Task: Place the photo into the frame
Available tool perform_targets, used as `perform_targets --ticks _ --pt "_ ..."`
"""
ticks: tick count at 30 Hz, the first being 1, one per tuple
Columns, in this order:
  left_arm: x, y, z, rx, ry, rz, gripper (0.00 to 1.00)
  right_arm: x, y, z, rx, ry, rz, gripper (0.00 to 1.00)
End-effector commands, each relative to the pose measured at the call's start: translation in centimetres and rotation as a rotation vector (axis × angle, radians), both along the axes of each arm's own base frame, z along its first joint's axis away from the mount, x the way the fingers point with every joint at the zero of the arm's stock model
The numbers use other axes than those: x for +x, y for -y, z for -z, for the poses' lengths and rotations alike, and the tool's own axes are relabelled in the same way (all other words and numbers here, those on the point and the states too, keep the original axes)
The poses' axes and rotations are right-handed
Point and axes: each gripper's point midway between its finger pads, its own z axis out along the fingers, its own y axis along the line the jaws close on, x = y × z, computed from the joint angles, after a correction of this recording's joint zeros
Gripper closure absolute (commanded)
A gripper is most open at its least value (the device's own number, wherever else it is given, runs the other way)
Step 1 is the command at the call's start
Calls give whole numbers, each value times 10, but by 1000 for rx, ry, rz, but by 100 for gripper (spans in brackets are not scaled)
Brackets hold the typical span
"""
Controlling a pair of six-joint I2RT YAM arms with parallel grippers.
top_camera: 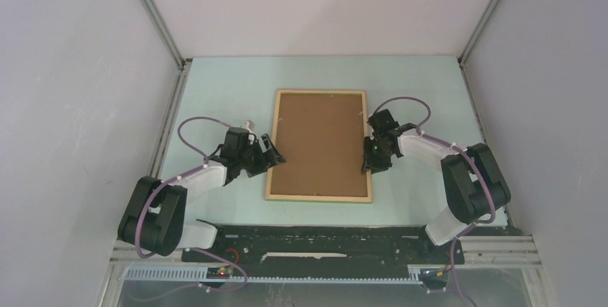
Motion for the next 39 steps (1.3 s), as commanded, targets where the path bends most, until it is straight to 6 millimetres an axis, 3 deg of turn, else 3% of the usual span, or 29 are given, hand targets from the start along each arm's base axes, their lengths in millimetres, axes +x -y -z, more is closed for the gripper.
perform_targets --ticks 1,4,6,9,11,14,18,23,29,32,37,39 --pt "-12 -12 8 114 -48 23 14 12 3 -5 -52 78 49 71" --pt "-10 -30 -11 209 10 7 13 14 1 -15 -28 99 60 98" --pt "-10 -32 -29 210 51 2 13 15 -6 -22 38 92 70 100" --pt "-10 -20 -58 132 124 26 13 14 -19 -34 197 46 85 100" --pt "-12 1 -82 61 217 106 14 15 -28 -45 291 27 90 100" --pt "-29 50 -113 14 381 349 16 17 -35 -61 365 41 99 100" --pt "-66 103 -132 103 602 610 15 20 -36 -82 418 71 127 100" --pt "-109 149 -136 279 943 821 14 16 -34 -99 460 80 139 100" --pt "-102 167 -124 647 1116 842 12 11 -33 -108 471 91 136 100" --pt "-104 181 -109 816 1152 950 12 10 -32 -110 472 87 139 100" --pt "-123 211 -92 868 1200 1096 12 9 -33 -117 482 105 143 100" --pt "-117 211 -97 868 1174 1015 12 9 -32 -117 482 109 134 100"
